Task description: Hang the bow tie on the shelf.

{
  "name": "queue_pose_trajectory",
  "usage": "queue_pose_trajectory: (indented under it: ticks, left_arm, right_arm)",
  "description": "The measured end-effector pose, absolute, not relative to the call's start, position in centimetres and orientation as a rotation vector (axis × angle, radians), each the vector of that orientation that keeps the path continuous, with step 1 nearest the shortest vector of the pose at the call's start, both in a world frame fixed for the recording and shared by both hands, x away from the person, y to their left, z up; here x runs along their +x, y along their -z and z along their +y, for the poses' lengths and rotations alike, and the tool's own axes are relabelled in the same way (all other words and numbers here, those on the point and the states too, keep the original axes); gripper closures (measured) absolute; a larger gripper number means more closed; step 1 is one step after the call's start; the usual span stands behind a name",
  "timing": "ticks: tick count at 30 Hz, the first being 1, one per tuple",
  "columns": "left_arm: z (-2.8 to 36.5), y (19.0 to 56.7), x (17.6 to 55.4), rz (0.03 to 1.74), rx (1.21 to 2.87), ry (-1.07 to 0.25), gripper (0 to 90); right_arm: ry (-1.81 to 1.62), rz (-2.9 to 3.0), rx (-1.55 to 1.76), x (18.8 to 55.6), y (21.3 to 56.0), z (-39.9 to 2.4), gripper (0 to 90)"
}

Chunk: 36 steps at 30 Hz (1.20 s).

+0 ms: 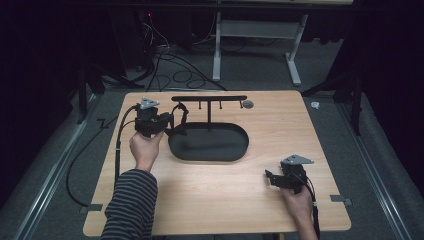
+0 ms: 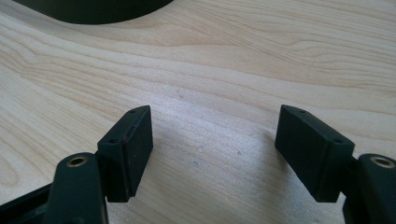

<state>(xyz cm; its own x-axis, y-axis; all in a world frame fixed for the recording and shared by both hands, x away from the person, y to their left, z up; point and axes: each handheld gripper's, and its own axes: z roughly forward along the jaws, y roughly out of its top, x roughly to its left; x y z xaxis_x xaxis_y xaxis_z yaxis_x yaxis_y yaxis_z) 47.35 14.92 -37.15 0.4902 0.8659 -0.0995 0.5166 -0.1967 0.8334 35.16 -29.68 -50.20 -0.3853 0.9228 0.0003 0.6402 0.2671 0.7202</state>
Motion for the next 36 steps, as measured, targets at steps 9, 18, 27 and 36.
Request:
queue_pose_trajectory:
  ticks: [9,18,27,36]
  left_arm:
    - [15.5,37.4,46.6,1.155,1.857,-0.485,70.5]
    - [16.1,37.4,45.5,1.144,1.864,-0.473,66.1]
    - [16.8,37.4,44.4,1.14,1.842,-0.466,64.5]
    - [17.7,37.6,43.3,1.153,1.822,-0.455,62.5]
  right_arm:
    - [-0.9,2.122,1.411,35.2,50.2,-29.7,28.9]
    - [-0.898,2.121,1.407,35.2,50.2,-29.6,28.8]
    - [-0.896,2.122,1.402,35.2,50.2,-29.6,28.8]
    - [-0.895,2.122,1.401,35.2,50.2,-29.6,28.8]
